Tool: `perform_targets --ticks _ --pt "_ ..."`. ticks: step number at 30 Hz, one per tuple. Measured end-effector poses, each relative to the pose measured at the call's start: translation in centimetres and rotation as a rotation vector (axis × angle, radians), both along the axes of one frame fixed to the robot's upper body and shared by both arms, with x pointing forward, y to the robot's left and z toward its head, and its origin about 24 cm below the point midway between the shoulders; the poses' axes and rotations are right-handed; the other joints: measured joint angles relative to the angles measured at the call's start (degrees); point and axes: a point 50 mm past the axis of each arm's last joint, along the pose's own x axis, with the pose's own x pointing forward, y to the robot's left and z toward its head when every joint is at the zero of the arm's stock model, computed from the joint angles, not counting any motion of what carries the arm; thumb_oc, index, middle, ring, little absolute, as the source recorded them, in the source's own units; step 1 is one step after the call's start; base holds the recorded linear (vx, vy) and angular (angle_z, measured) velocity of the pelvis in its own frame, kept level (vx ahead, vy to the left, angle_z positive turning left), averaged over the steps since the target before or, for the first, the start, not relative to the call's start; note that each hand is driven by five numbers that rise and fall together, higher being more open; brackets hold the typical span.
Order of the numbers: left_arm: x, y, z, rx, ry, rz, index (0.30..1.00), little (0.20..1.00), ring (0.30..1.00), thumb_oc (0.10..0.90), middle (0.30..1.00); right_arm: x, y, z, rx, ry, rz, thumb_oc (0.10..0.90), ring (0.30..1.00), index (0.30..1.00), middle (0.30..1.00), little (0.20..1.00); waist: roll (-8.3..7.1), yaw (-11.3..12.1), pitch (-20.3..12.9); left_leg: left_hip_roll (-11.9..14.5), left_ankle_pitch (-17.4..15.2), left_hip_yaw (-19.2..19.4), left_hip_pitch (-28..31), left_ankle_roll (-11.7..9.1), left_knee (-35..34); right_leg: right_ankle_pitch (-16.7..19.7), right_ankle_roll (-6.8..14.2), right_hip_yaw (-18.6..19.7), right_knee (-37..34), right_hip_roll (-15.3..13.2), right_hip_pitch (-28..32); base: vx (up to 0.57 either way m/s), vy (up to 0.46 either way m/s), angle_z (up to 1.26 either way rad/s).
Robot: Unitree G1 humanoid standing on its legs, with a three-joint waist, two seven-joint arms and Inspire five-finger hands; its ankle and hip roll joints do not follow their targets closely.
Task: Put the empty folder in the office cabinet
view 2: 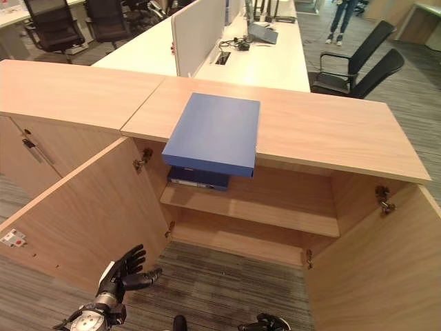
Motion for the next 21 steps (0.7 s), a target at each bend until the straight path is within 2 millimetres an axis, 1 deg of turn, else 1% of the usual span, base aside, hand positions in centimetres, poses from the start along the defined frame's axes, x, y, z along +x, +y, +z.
perform_targets --ticks 1,3,4,6,7,8,11,12,13,17,18,19,21 --pt "0.3 0.5 0.9 0.037 -0.039 0.02 0.9 0.9 0.9 0.8 0.9 -0.1 0.3 -0.1 0.007 0.004 -0.001 0.8 0.9 0.9 0.9 0.9 0.18 0.18 -0.03 -0.12 -0.01 -0.24 0.17 -0.01 0.0 0.48 -0.46 -0.23 -0.18 -0.04 0.35 0.06 0.009 0.1" --pt "0.7 1.5 2.7 0.107 -0.117 0.058 0.9 0.9 0.9 0.8 0.9 -0.2 0.8 -0.2 0.015 0.009 -0.003 0.8 0.9 0.9 0.9 0.9 0.39 0.65 -0.09 -0.29 -0.01 -0.78 0.3 -0.03 0.0 0.26 -0.2 -0.41 -0.16 -0.25 0.55 0.03 0.003 0.05" --pt "1.2 2.4 4.6 0.213 -0.193 0.085 0.9 0.9 0.9 0.8 0.9 -0.5 1.0 -0.3 0.017 0.025 -0.008 0.8 0.9 0.9 0.9 0.9 0.7 1.43 -0.09 -0.45 -0.05 -0.96 0.35 -0.07 0.01 0.22 -0.13 -0.51 -0.15 -0.35 0.94 0.0 0.0 0.0" --pt "1.6 3.0 6.3 0.281 -0.268 0.117 0.9 0.9 0.9 0.8 0.9 -0.4 1.4 -0.3 0.022 0.024 -0.011 0.8 0.9 0.9 0.9 0.9 0.81 1.6 -0.12 -0.58 -0.05 -1.07 0.49 -0.08 0.01 0.14 -0.02 -0.68 0.08 -0.47 1.22 0.02 0.017 0.06" --pt "2.0 3.6 7.8 0.382 -0.317 0.123 0.9 0.9 0.9 0.8 0.9 -0.9 1.5 -0.5 0.027 0.042 -0.019 0.8 0.9 0.9 0.9 0.9 0.74 1.64 -0.09 -0.64 -0.19 -1.08 0.77 -0.28 0.0 -0.03 0.1 -0.65 -0.16 -0.54 1.25 0.0 0.0 0.0" --pt "2.4 4.2 10.0 0.512 -0.416 0.146 0.9 0.9 0.9 0.8 0.9 -0.7 1.7 -0.5 0.028 0.041 -0.017 0.8 0.9 0.9 0.9 0.9 0.72 1.61 -0.09 -0.61 -0.56 -1.23 1.15 -0.8 0.0 -0.19 0.32 -0.53 -0.19 -0.57 1.54 0.0 0.0 0.0" --pt "3.0 4.4 12.4 0.632 -0.503 0.142 0.9 0.9 0.9 0.8 0.9 -1.1 1.6 -0.6 0.025 0.059 -0.021 0.8 0.9 0.9 0.9 0.9 0.48 1.57 -0.13 -0.59 -0.72 -1.19 1.22 -1.01 0.0 -0.27 0.44 -0.04 -0.19 -0.6 1.35 0.02 0.027 -0.06" --pt "3.1 4.4 13.2 0.667 -0.533 0.149 0.9 0.9 0.9 0.8 0.9 -1.5 1.5 -0.7 0.024 0.069 -0.023 0.8 0.9 0.9 0.9 0.9 0.35 1.45 -0.13 -0.58 -0.79 -1.14 1.28 -1.09 0.0 -0.42 0.71 0.22 -0.19 -0.63 1.27 0.02 0.012 -0.14" --pt "3.3 4.2 14.5 0.722 -0.588 0.14 0.9 0.9 0.9 0.8 0.9 -1.9 1.4 -0.8 0.019 0.085 -0.025 0.8 0.9 0.9 0.9 0.9 0.14 1.47 -0.21 -0.58 -0.83 -1.0 1.46 -1.12 -0.01 -0.36 0.77 0.52 -0.19 -0.67 1.3 0.01 0.011 -0.12" --pt "4.1 3.1 17.9 0.803 -0.746 0.102 0.9 0.9 0.9 0.8 0.9 -2.4 1.1 -0.9 0.0 0.106 -0.01 0.8 0.9 0.9 0.9 0.9 -0.19 1.34 -0.39 -0.53 -0.87 -0.83 1.78 -1.16 -0.01 -0.08 0.77 1.11 -0.2 -0.71 1.32 0.0 0.004 -0.08" --pt "4.2 2.6 18.9 0.82 -0.804 0.082 0.9 0.9 0.9 0.8 0.9 -2.4 1.1 -0.9 -0.001 0.108 -0.004 0.8 0.9 0.9 0.9 0.9 -0.25 1.11 -0.44 -0.5 -0.88 -0.73 1.91 -1.16 -0.01 0.02 0.81 1.4 -0.2 -0.7 1.31 0.0 0.002 -0.13" --pt "4.4 1.5 20.7 0.846 -0.898 0.031 0.9 0.9 0.9 0.8 0.9 -2.5 1.1 -0.9 -0.003 0.111 -0.003 0.8 0.9 0.9 0.9 0.9 -0.25 0.97 -0.46 -0.49 -0.91 -0.62 1.99 -1.2 -0.01 0.26 0.7 1.77 -0.2 -0.72 1.17 0.0 0.003 -0.12" --pt "4.5 0.4 21.9 0.858 -0.971 -0.031 0.9 0.9 0.9 0.8 0.9 -2.5 1.0 -0.9 -0.003 0.111 -0.001 0.8 0.9 0.9 0.9 0.9 -0.21 0.9 -0.58 -0.52 -0.91 -0.54 1.98 -1.2 -0.01 0.4 0.78 1.91 -0.19 -0.74 1.13 0.0 0.006 -0.06"
